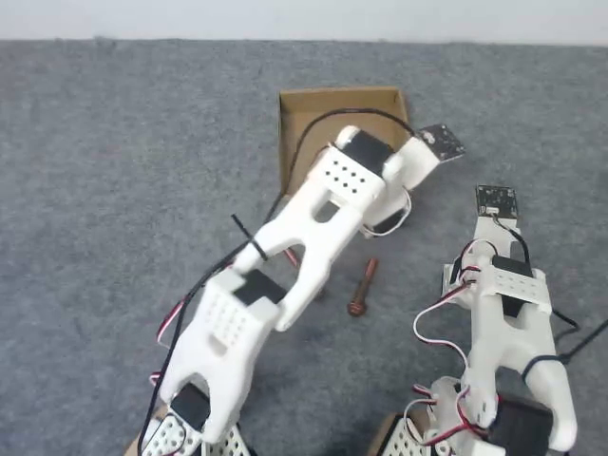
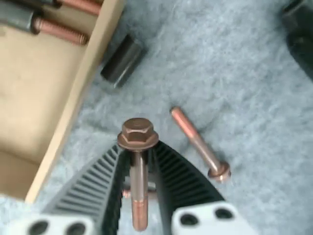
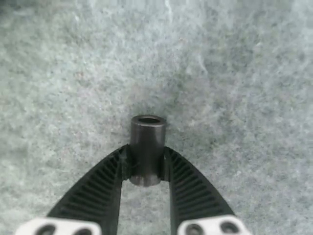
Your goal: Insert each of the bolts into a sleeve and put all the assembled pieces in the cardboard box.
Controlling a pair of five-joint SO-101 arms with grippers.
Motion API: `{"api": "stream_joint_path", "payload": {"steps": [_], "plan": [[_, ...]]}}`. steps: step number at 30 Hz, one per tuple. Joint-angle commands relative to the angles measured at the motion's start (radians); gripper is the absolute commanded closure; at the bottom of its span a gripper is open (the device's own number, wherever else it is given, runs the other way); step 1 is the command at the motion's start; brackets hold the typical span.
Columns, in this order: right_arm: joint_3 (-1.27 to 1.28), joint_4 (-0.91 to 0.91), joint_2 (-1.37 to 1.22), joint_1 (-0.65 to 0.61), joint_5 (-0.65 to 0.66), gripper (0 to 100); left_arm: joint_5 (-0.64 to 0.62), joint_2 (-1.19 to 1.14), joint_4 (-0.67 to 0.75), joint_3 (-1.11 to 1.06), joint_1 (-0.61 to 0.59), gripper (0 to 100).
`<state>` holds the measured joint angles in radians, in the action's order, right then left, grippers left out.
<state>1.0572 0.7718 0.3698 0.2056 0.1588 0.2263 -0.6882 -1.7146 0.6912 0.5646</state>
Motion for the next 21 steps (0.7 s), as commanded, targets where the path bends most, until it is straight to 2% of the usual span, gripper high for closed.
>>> {"api": "stream_joint_path", "payload": {"steps": [1,7,17,21], "plan": [[-0.003,-0.016,0.047,0.005,0.015,99.1,0.011,0.219,-0.009,-0.087,-0.034,99],[-0.003,-0.016,0.047,0.005,0.015,99.1,0.005,0.379,0.083,-0.295,-0.106,99],[-0.003,-0.015,0.047,0.005,0.015,99.1,0.0,0.546,0.123,-0.493,-0.269,99],[-0.002,-0.012,0.047,0.007,0.015,99.1,-0.091,0.572,0.242,-0.622,-0.348,99]]}}
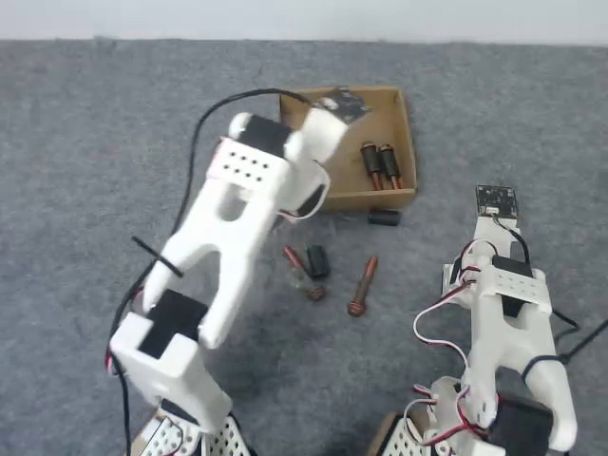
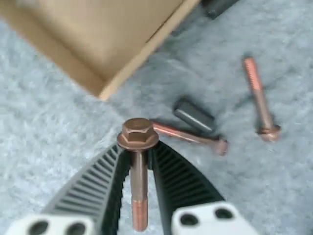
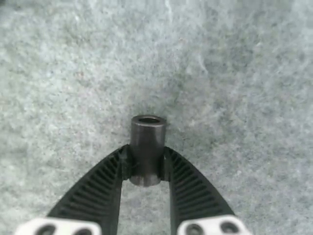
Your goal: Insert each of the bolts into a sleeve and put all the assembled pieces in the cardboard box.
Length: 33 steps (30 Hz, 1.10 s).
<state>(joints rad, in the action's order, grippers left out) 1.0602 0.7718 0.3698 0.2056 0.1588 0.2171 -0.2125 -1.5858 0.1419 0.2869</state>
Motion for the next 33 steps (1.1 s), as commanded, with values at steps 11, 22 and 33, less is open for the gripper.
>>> {"api": "stream_joint_path", "payload": {"steps": [11,22,33], "plan": [[-0.005,-0.008,0.047,0.012,0.015,99.1,-0.31,0.249,0.387,-0.412,-0.259,99],[-0.003,0.019,0.048,0.012,0.015,99.1,-0.514,0.407,0.792,-0.865,-0.397,99],[-0.005,0.015,0.058,0.008,0.014,99.1,-0.54,0.408,0.968,-1.027,-0.397,99]]}}
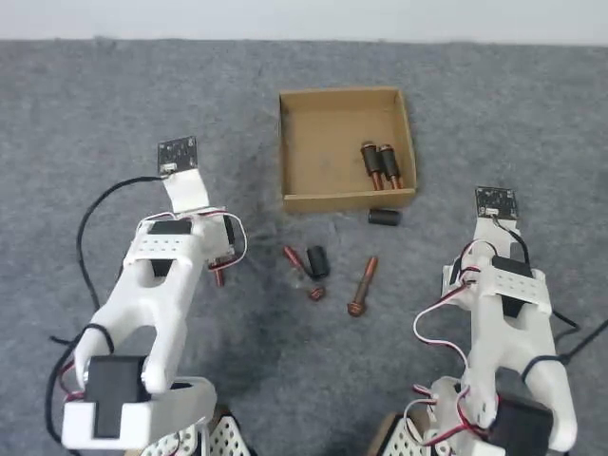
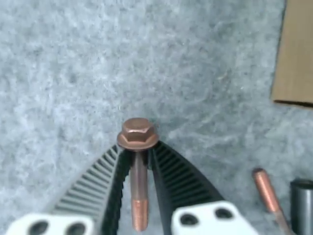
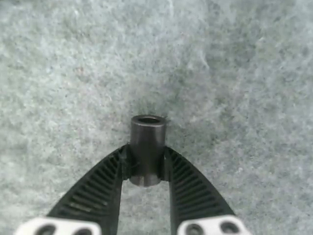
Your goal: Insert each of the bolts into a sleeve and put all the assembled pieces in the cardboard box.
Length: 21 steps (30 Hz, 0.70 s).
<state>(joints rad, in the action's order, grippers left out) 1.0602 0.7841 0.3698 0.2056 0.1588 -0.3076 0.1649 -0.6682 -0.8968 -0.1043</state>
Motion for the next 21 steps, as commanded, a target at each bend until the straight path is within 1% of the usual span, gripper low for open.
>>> {"api": "stream_joint_path", "payload": {"steps": [1,6,11,16,21], "plan": [[-0.009,0.002,0.058,0.004,0.014,99.1,-0.015,0.026,0.057,0.013,-0.006,99],[-0.057,-0.042,0.059,-0.005,0.012,98.9,-0.012,0.023,0.058,0.012,-0.006,99],[-0.098,-0.174,0.05,-0.036,0.012,98.9,-0.011,0.023,0.058,0.008,-0.006,99],[-0.08,-0.429,0.047,-0.093,0.012,99.1,-0.011,0.023,0.063,0.007,-0.006,99],[-0.06,-0.684,0.047,-0.11,0.012,99.0,-0.009,0.023,0.071,0.005,-0.006,99]]}}
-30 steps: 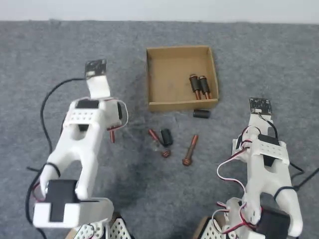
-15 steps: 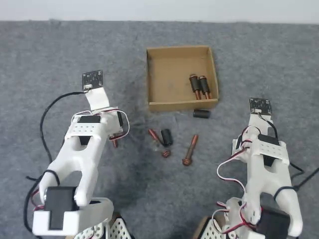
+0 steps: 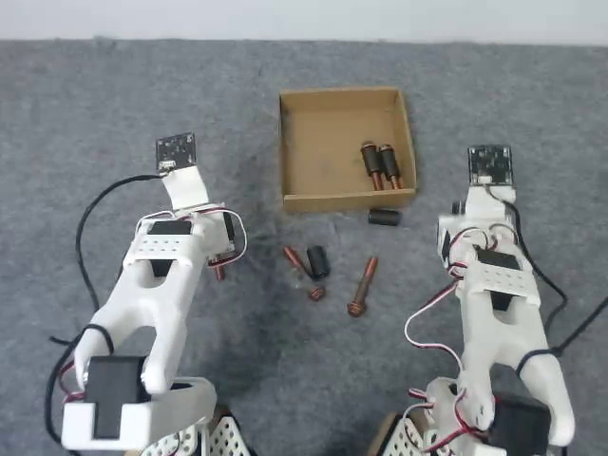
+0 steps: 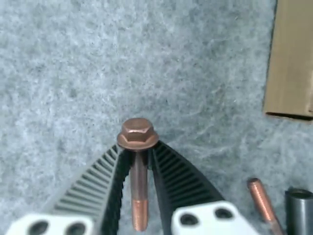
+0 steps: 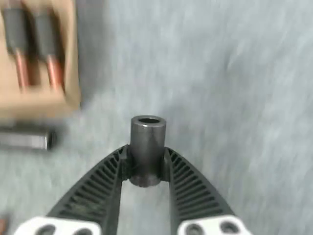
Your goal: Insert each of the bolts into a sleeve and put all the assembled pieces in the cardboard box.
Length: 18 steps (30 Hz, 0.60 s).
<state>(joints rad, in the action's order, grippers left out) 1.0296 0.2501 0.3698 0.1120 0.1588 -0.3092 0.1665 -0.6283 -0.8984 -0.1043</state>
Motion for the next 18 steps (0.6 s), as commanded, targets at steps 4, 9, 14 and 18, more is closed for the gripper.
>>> {"api": "stream_joint_path", "payload": {"steps": [4,9,14,18], "plan": [[-0.028,-0.338,0.047,-0.061,0.012,99.1,-0.008,0.021,0.029,0.007,-0.006,99],[-0.028,-0.484,0.041,-0.131,0.011,99.0,-0.008,0.021,0.029,0.007,-0.006,99],[-0.029,-0.659,-0.039,-0.199,0.003,99.1,-0.008,0.021,0.029,0.007,-0.006,99],[-0.029,-0.915,-0.173,-0.249,0.003,99.1,-0.008,0.021,0.029,0.007,-0.006,99]]}}
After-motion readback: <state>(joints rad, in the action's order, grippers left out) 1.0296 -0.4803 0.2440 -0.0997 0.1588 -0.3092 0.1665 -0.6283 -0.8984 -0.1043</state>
